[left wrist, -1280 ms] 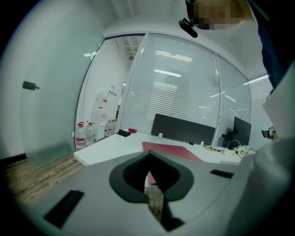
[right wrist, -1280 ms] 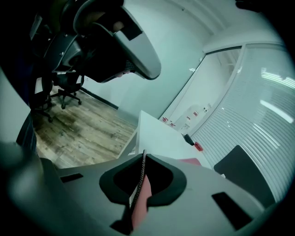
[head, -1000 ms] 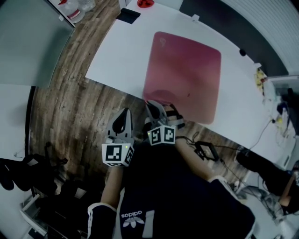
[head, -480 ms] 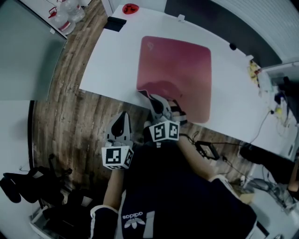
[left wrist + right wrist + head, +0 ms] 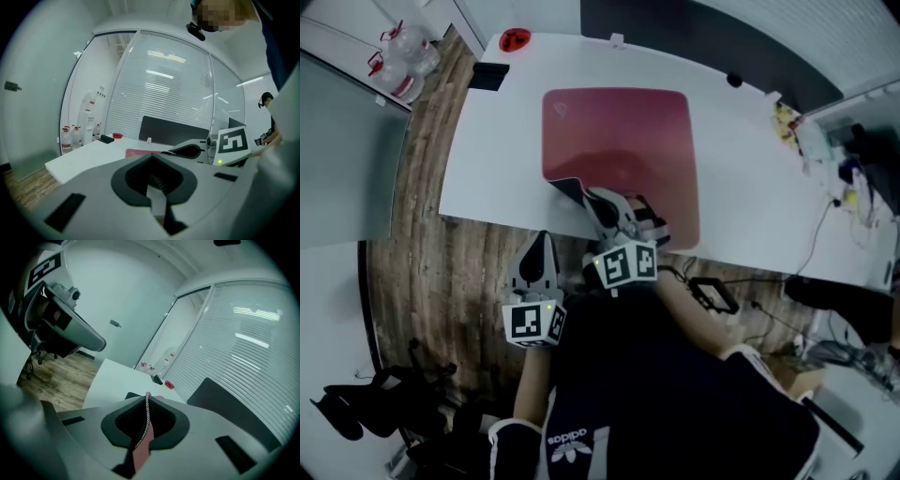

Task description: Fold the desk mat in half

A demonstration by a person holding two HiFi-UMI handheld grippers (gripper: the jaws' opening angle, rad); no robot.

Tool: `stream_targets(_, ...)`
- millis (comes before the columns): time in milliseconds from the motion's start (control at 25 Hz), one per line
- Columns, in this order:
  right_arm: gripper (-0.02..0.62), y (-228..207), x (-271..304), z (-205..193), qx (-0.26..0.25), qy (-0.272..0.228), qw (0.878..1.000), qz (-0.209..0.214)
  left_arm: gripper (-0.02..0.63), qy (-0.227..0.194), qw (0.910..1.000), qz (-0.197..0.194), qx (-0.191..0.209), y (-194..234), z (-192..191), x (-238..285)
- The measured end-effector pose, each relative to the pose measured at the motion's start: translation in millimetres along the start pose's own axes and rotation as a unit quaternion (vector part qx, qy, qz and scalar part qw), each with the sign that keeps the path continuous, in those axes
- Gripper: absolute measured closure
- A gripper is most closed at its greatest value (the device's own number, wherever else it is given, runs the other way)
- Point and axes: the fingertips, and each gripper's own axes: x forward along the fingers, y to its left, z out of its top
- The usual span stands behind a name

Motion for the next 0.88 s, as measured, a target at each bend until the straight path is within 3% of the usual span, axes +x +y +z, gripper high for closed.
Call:
stream_targets(600,0.577,-83,-5,-30,0.021,-0.019,0.999,-0.015,0.603,-0.001,0.9997,-0.016,0.017,-39,12,56)
stream_targets(880,0.577,-125,0,-43,0.019,-0.027,0.999,-0.024,0.603,-0.004,0.9999,-0.007,0.011,-48,17,78)
